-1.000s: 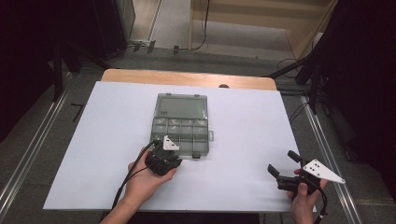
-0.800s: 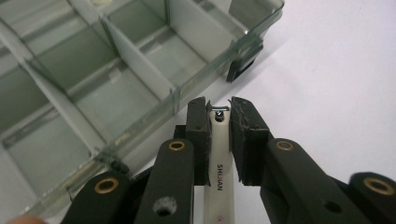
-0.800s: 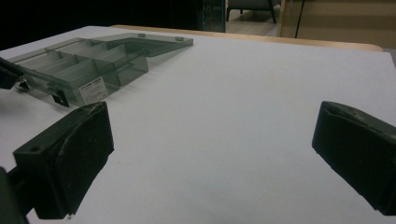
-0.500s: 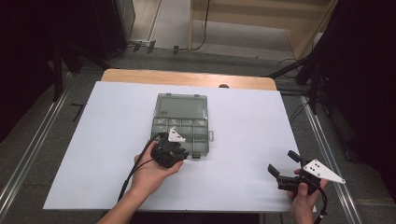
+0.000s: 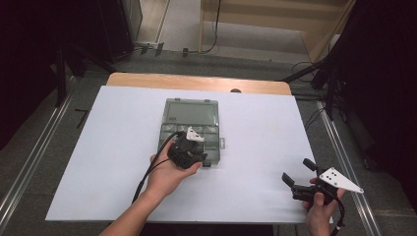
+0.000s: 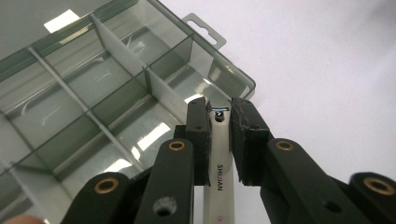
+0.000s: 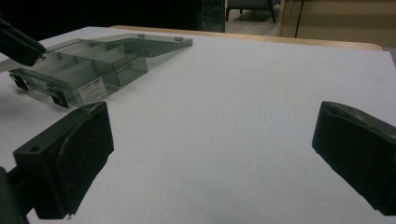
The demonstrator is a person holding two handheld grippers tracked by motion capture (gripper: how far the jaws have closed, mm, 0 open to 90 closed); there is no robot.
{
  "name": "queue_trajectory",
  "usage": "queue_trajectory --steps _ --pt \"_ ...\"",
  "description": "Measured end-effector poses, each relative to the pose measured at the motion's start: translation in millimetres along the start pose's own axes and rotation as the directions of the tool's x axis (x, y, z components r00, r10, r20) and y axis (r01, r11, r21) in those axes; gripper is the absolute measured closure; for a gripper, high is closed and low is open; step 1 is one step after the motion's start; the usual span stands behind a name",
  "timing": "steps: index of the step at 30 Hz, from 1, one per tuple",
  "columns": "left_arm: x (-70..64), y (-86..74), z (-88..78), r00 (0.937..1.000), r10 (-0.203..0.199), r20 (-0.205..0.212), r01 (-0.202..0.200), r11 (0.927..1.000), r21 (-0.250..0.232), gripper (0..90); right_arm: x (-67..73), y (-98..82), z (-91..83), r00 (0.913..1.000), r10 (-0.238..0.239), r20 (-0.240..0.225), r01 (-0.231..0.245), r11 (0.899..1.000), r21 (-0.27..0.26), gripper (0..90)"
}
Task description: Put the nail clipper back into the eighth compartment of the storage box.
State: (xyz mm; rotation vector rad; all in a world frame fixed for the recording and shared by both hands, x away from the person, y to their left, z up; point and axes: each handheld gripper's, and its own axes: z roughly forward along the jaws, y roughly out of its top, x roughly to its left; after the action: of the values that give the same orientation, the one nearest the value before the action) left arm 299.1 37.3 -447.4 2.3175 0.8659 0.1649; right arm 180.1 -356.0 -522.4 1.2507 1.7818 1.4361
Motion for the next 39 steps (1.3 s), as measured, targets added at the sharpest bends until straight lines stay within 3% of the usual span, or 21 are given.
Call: queue_trajectory --steps 20,34,39 --pt "4.3 34.8 23.3 0.9997 0.002 0.024 -0.003 0.9987 0.050 78.1 -1.2 0.0 -0.1 1.0000 0.007 -0.002 -0.007 1.000 -0.003 0.0" --pt "8.2 43.8 38.0 0.9994 -0.018 0.030 0.017 0.9985 0.052 78.1 -1.5 0.0 0.2 1.0000 0.007 -0.005 -0.007 1.000 -0.003 0.0" --pt "11.2 44.0 43.9 0.9995 -0.031 0.010 0.030 0.9975 0.064 77.7 -1.6 0.0 0.3 1.0000 0.007 -0.004 -0.007 1.000 -0.002 0.0"
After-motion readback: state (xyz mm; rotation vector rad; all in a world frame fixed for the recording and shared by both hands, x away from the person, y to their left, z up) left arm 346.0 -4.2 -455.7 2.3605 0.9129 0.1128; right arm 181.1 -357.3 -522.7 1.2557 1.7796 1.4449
